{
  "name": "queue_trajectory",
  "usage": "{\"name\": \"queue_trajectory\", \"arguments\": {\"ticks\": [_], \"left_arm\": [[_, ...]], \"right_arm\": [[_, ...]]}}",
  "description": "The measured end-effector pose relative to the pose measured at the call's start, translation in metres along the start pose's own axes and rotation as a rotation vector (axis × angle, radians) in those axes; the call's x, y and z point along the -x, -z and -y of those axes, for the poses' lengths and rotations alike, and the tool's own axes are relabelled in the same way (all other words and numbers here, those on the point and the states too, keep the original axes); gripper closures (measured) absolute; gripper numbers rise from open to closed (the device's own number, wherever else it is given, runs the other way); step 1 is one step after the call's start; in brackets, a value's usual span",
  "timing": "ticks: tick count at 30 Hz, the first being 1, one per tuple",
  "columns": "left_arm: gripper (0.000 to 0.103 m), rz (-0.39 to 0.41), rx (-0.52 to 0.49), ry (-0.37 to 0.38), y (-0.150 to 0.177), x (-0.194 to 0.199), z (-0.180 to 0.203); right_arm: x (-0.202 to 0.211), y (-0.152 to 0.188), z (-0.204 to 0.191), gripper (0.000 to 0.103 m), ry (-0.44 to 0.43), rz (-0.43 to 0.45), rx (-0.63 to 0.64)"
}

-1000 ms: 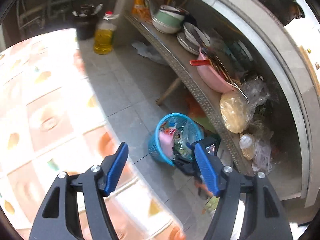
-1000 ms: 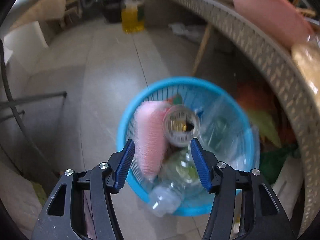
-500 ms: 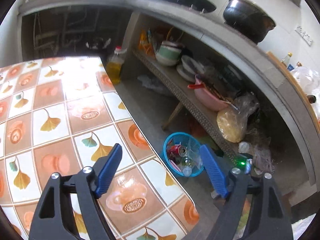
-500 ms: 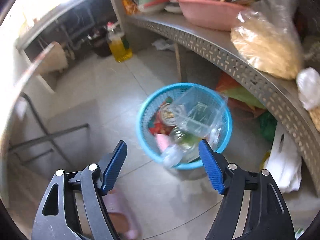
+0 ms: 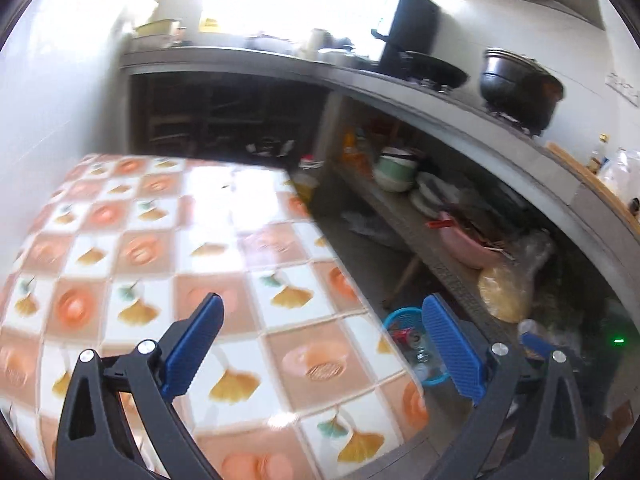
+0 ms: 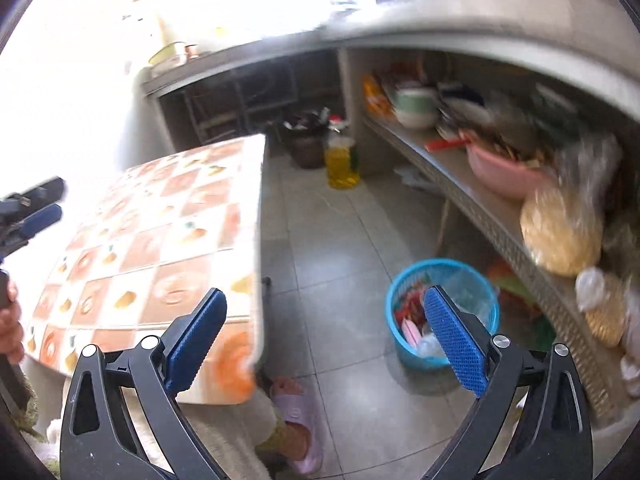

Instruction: Collect trash

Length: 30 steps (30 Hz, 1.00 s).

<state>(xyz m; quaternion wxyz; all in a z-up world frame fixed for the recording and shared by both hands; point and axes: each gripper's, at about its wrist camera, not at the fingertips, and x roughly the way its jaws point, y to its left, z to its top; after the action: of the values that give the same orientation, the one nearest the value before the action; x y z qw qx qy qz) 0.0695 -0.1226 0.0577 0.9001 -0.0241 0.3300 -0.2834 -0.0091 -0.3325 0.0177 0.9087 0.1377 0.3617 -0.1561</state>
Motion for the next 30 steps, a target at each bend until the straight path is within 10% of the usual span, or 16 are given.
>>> {"name": "queue_trajectory", "arguments": {"ticks": [15, 30], "left_arm": [[0.006, -0.007, 0.052, -0.351, 0.048, 0.061, -0.033], [0.006, -0.191, 0.062, -0.428, 0.083, 0.052, -0.048]], "right_arm": [[0.044, 0.009, -0.068, 0.008, -0.023, 0.078, 0.037], [0.024, 0.040, -0.090, 0.008, 0.085, -0.140, 0.080]]}}
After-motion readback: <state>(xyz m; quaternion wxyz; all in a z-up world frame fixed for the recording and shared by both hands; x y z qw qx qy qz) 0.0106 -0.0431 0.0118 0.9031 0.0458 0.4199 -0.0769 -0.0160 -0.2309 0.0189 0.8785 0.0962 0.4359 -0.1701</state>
